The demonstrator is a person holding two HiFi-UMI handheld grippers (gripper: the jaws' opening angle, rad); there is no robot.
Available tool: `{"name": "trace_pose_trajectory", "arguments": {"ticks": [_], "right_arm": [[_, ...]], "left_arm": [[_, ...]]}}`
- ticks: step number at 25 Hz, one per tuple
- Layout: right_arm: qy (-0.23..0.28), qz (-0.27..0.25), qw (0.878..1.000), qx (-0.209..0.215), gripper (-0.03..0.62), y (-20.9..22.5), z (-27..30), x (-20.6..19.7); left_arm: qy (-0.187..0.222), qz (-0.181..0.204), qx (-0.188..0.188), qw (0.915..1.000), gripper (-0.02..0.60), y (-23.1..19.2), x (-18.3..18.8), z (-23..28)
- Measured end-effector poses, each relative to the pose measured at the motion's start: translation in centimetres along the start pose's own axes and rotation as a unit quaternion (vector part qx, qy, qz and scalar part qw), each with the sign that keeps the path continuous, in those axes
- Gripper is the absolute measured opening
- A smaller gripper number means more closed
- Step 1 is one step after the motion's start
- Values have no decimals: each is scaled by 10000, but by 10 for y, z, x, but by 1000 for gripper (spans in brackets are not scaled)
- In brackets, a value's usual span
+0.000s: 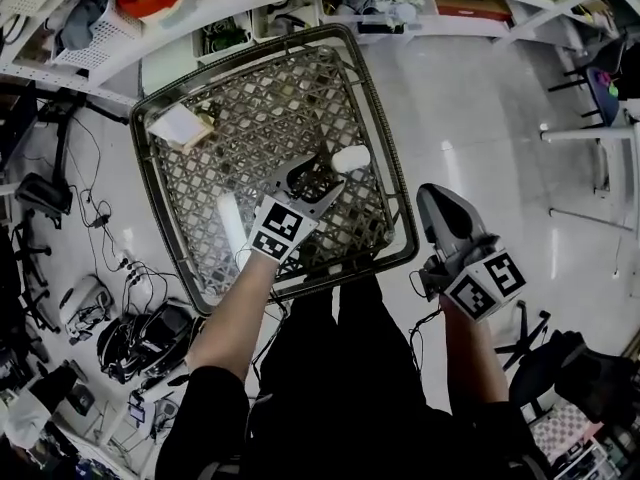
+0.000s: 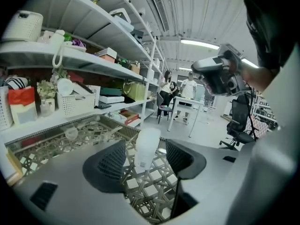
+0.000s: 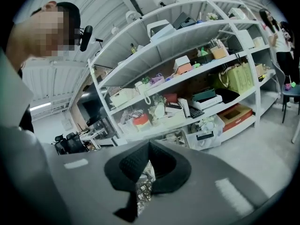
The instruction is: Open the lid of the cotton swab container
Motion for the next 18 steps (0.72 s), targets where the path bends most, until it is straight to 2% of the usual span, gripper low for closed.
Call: {"name": "trace_pose_trajectory", "arguments": {"ticks": [6,11,18], "right_arm": [[-125,87,9999,-28,11,7,6,-15],[-208,162,9996,-60,9,17,8,-28],[-283,239,9993,-102,11,27,9,-36]], "left_arm": [[-195,73,-164,9996,256,3,-15,33],[-383,209,-140,9989,256,-1,-25,53],[-634,500,-225,9965,255,17,-36,57]]}}
Point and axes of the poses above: the fingertips, and each gripper's own axes: z forward along the fingers, y to its right, x out of its top, the point moved 3 cm from there along -z, backward along the fingers, and after that the axes turned 6 degrees about -y, right-handed, at the moved point
